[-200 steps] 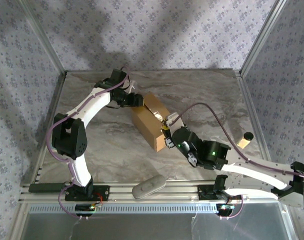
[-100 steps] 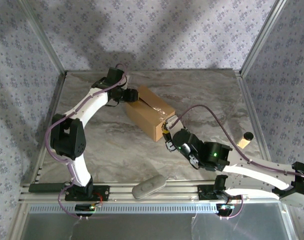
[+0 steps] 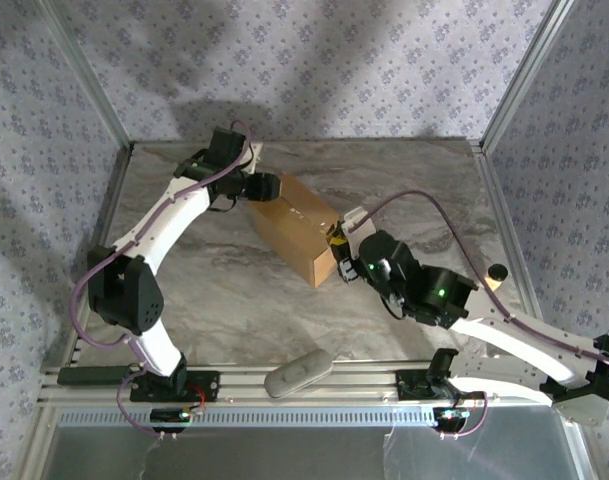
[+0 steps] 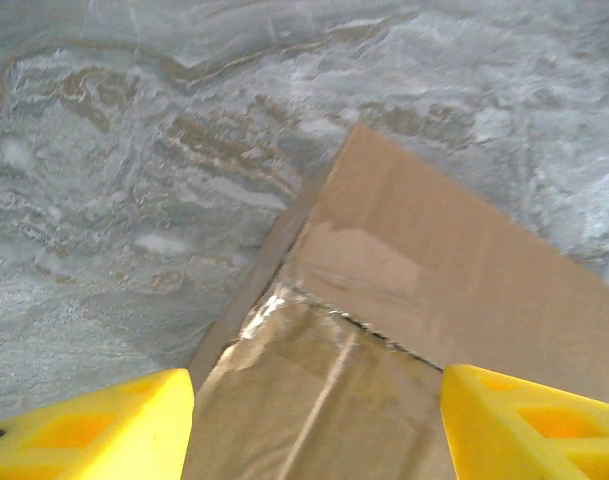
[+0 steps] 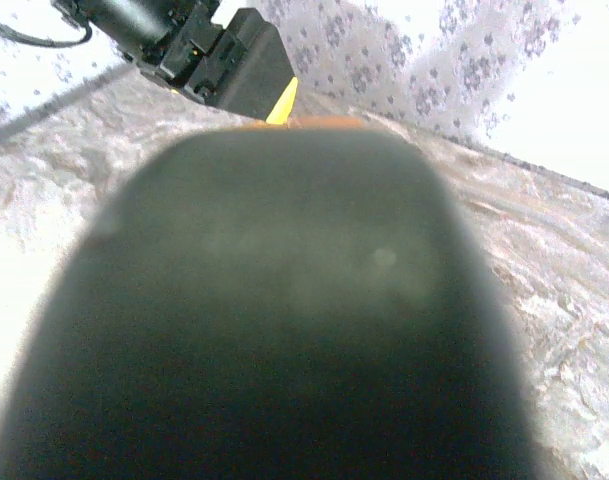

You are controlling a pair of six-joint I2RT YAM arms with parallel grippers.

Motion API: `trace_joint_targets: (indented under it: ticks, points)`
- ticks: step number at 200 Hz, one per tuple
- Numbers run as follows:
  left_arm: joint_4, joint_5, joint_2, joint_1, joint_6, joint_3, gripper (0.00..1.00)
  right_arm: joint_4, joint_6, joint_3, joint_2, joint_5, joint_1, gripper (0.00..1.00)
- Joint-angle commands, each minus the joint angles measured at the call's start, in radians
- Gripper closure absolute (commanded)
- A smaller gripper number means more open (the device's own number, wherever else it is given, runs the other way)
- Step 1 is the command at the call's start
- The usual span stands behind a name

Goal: Unpack the express box

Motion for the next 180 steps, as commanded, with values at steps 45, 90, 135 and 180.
trace_joint_targets:
  ticks: [45,90,135,180]
  points:
    - [-0.079,0.148,-0.029,-0.018,-0.132,0.033,0.33,0.074,-0.071,0.044,0.031,-0.273,-0.175,1.0]
    - [-0.175,0.081,0.043,-0.037,-0.22,0.053,0.46,0.121,-0.139,0.047,0.083,-0.253,-0.267,1.0]
    - [-0.179,0.052,0.044,-0.052,-0.222,0.02,0.49,0.187,-0.235,0.028,0.143,-0.149,-0.325,1.0]
    - [-0.174,0.048,0.046,-0.052,-0.198,0.021,0.49,0.28,-0.299,-0.026,0.223,-0.103,-0.355,1.0]
